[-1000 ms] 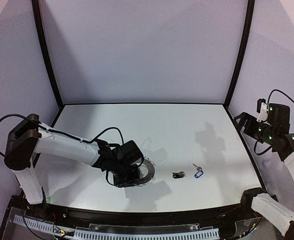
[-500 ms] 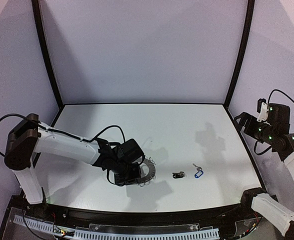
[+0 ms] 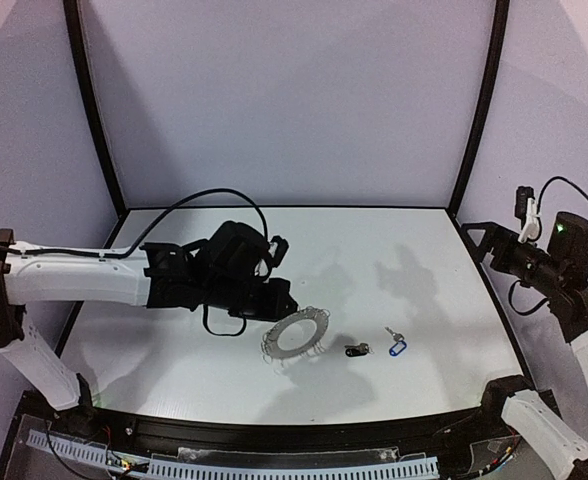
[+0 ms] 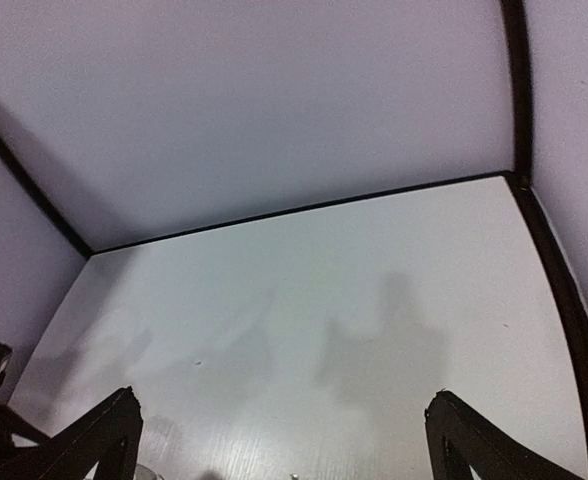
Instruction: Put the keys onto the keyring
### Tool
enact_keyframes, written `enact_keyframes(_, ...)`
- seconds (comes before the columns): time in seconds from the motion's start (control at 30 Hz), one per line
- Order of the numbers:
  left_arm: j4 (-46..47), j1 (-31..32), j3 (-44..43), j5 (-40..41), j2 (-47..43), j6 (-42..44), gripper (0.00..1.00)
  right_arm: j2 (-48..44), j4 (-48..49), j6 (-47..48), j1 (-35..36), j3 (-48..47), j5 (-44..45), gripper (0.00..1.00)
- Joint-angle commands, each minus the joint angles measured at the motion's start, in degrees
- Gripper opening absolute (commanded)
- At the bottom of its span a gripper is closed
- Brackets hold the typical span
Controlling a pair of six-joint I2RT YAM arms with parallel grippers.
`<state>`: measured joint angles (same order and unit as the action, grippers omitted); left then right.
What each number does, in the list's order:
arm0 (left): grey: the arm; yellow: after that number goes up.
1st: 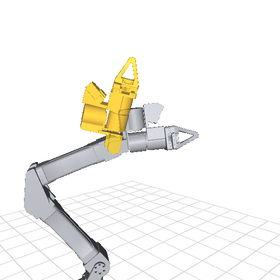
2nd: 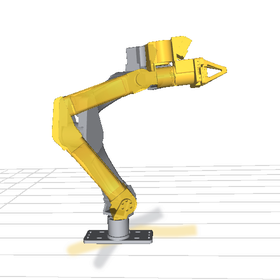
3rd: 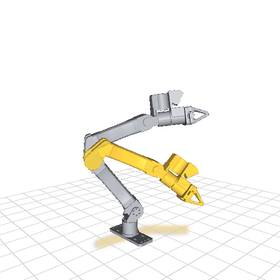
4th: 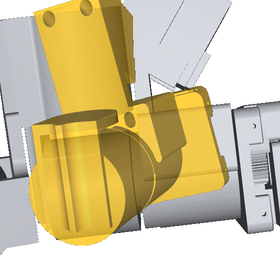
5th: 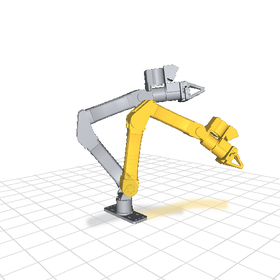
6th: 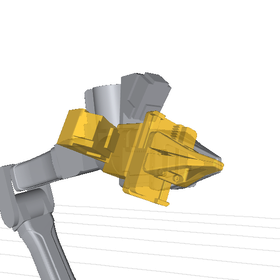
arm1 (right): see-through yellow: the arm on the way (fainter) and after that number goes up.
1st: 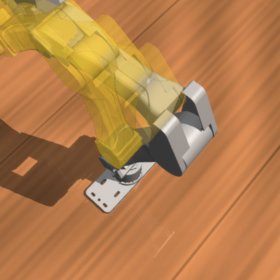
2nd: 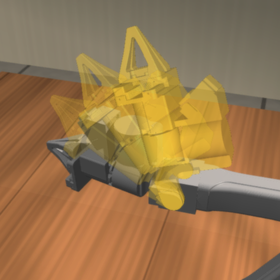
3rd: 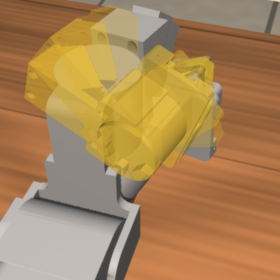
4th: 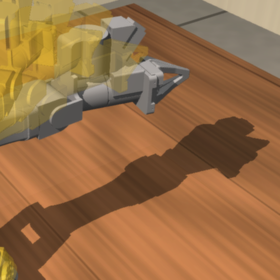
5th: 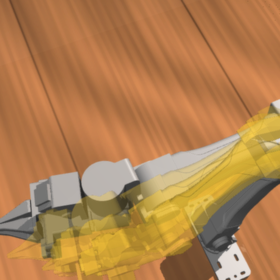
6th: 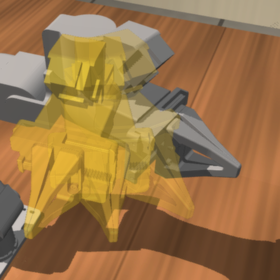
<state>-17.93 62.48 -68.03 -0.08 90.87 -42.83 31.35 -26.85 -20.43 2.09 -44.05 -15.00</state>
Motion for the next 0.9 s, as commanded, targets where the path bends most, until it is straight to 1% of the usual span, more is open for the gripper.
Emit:
enact_keyframes(0.0,2.56,0.52,-2.14,-4.58,-4.60,18.88,0.01,-0.73,9.09,1.67,-0.14,1.54,-14.86,0.98)
enact_keyframes(0.07,2.96,0.54,-2.64,-6.05,-5.66,22.40,0.01,0.04,11.88,1.22,-0.07,1.75,-22.99,0.97)
enact_keyframes(0.1,3.36,0.54,-3.16,-8.69,-6.33,27.63,0.01,1.08,14.66,0.40,0.07,1.42,-29.46,0.97)
enact_keyframes(0.17,4.05,0.54,-3.59,-10.55,-7.22,32.22,0.01,2.51,15.84,0.11,0.64,0.76,-34.75,0.96)
enact_keyframes(0.2,4.31,0.54,-3.59,-11.39,-7.56,32.22,0.01,2.76,15.99,0.12,0.86,0.61,-35.14,0.96)
enact_keyframes(0.27,5.65,0.58,-3.68,-13.79,-9.11,39.00,0.01,4.70,17.54,0.96,3.21,-0.58,-37.81,0.96)
enact_keyframes(0.3,5.65,0.56,-3.69,-14.24,-9.47,39.00,0.01,5.35,17.71,1.07,3.98,-0.81,-38.28,0.95)
enact_keyframes(0.37,6.14,0.54,-3.64,-16.68,-11.18,45.34,0.01,8.74,17.88,3.52,8.49,-3.90,-40.80,0.93)
enact_keyframes(0.43,6.14,0.55,-3.46,-18.22,-12.65,49.67,0.01,12.02,16.12,7.49,14.00,-6.76,-41.22,0.92)
enact_keyframes(0.47,6.19,0.55,-3.49,-18.65,-12.87,50.47,0.01,13.15,15.77,8.73,15.69,-7.15,-41.13,0.91)
enact_keyframes(0.5,6.12,0.54,-3.76,-19.43,-13.21,51.99,0.01,15.89,13.20,12.36,20.32,-10.24,-40.78,0.89)
enact_keyframes(0.57,6.19,0.54,-3.91,-19.76,-13.40,53.29,0.01,18.30,11.36,15.65,23.99,-11.84,-40.18,0.88)
enact_keyframes(0.6,6.45,0.54,-3.90,-19.86,-13.58,54.32,0.01,20.83,8.66,18.42,26.41,-14.02,-39.09,0.86)
enact_keyframes(0.63,7.51,0.54,-3.64,-19.54,-13.76,54.97,0.01,24.09,4.86,23.80,32.67,-16.89,-35.70,0.82)
enact_keyframes(0.7,8.49,0.54,-3.26,-18.80,-14.09,55.09,0.01,26.24,2.99,27.43,35.75,-18.90,-33.04,0.80)
enact_keyframes(0.73,10.67,0.54,-2.61,-18.44,-14.39,54.95,0.01,28.61,2.04,29.83,38.30,-20.50,-31.25,0.78)
enact_keyframes(0.77,11.44,0.58,-1.88,-18.40,-14.84,54.69,0.01,30.43,1.27,31.87,40.38,-22.10,-31.21,0.76)
enact_keyframes(0.87,13.98,0.56,-0.86,-18.34,-15.56,54.13,0.01,33.21,0.15,33.96,42.46,-24.47,-31.18,0.72)
